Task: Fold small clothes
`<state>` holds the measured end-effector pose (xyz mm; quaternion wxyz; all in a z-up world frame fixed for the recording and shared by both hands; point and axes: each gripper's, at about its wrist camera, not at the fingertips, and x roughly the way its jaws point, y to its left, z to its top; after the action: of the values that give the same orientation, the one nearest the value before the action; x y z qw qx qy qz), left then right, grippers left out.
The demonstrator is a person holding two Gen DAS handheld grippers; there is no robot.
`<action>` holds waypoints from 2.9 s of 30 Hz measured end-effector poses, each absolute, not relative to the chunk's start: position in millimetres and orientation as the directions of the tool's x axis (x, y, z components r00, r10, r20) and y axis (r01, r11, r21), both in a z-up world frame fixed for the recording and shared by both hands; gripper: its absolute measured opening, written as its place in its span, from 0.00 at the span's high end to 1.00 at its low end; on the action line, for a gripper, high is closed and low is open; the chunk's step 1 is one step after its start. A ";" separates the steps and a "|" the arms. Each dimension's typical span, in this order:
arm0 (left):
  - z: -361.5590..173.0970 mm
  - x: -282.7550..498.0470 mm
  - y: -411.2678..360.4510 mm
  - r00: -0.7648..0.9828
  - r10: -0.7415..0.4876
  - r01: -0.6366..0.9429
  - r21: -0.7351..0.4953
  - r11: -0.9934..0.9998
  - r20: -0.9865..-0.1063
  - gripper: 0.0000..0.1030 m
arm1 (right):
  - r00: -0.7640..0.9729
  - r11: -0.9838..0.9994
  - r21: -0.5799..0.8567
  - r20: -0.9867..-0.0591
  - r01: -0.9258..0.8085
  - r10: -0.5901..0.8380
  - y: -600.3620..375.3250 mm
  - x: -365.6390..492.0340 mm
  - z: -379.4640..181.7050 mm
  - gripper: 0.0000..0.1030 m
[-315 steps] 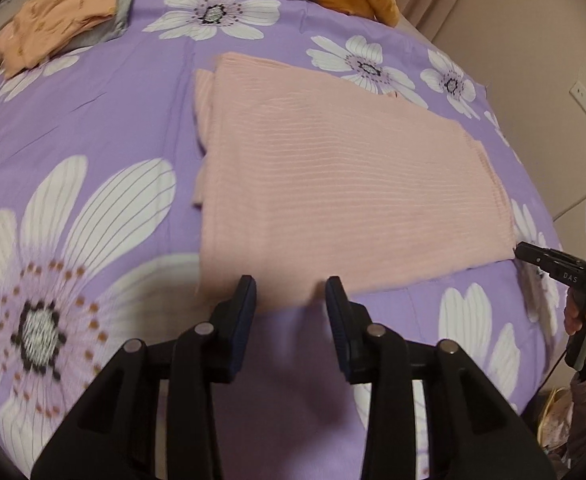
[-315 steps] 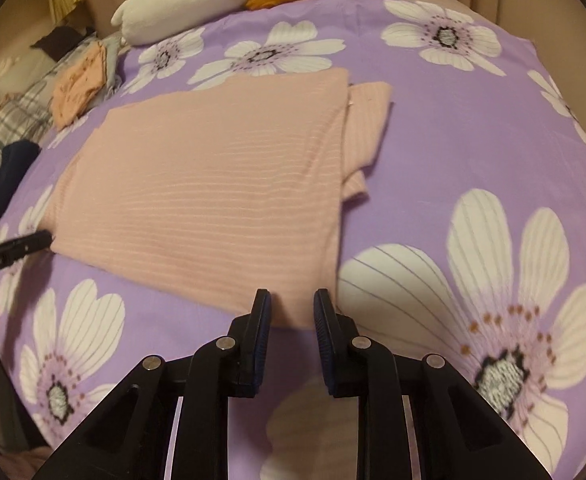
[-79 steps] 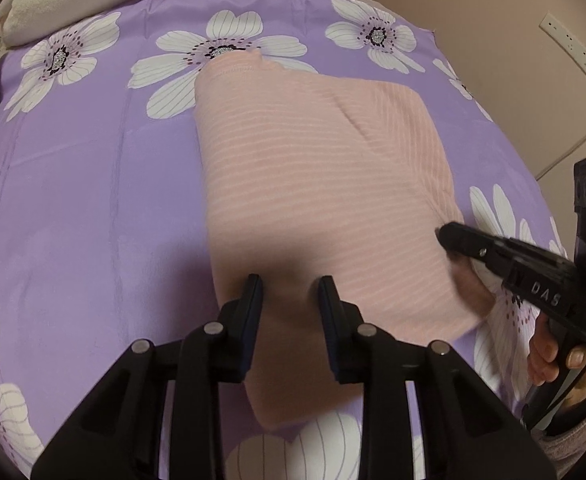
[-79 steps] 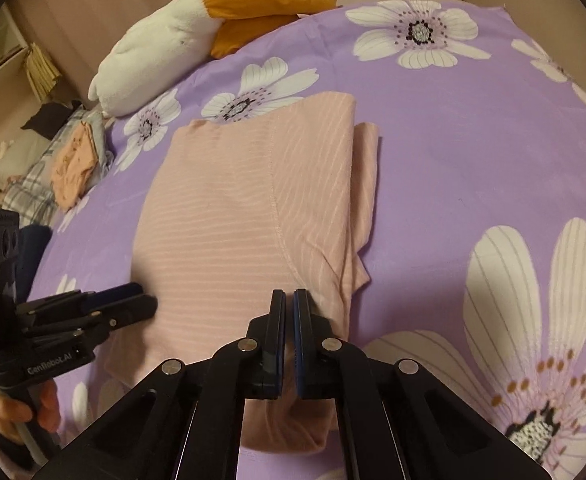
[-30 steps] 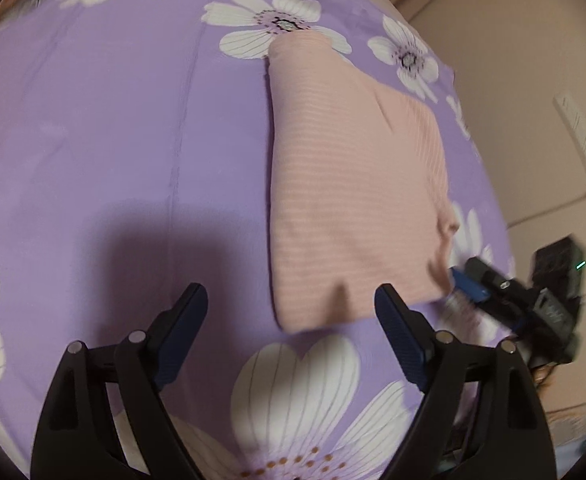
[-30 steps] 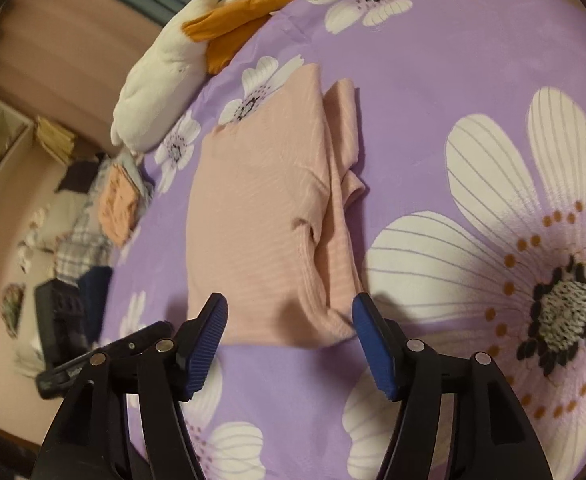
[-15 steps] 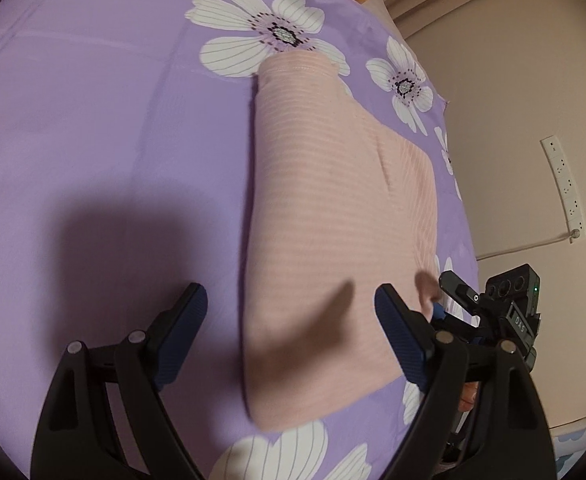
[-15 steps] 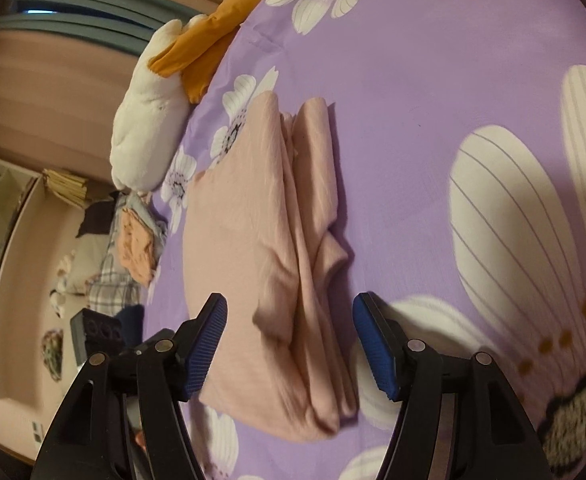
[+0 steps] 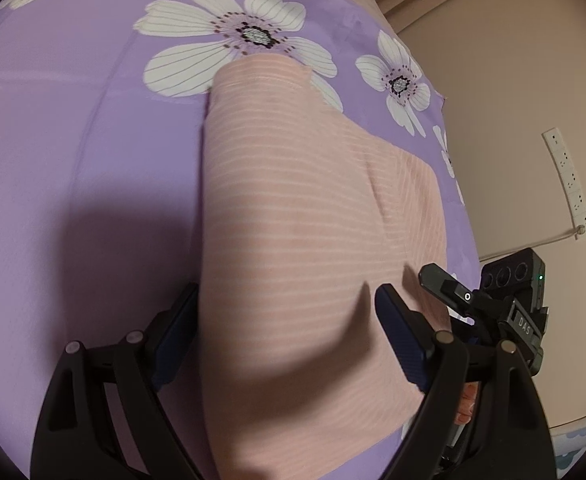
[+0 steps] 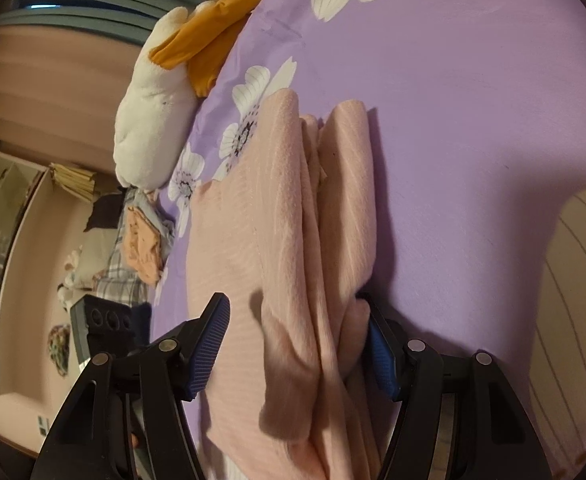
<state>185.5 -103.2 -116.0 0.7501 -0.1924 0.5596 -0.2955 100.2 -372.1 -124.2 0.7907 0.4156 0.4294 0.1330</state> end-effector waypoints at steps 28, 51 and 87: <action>-117.4 195.1 -125.9 0.225 -0.595 0.282 -0.533 0.798 -0.771 0.19 | 0.602 0.778 0.621 -0.658 0.093 0.453 -351.7 121.4 -116.2 0.44; -117.1 194.1 -126.4 0.234 -0.584 0.296 -0.515 0.804 -0.778 0.19 | 0.599 0.787 0.611 -0.664 0.089 0.448 -349.8 123.7 -116.2 0.44; -109.6 188.2 -131.1 0.289 -0.508 0.314 -0.421 0.851 -0.812 0.44 | 0.618 0.883 0.465 -0.713 0.065 0.331 -322.9 122.8 -100.0 0.69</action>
<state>188.2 -131.1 -109.6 0.7976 -0.0901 0.5379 -0.2575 122.8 -322.9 -100.0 0.8697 0.2298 0.4300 0.0765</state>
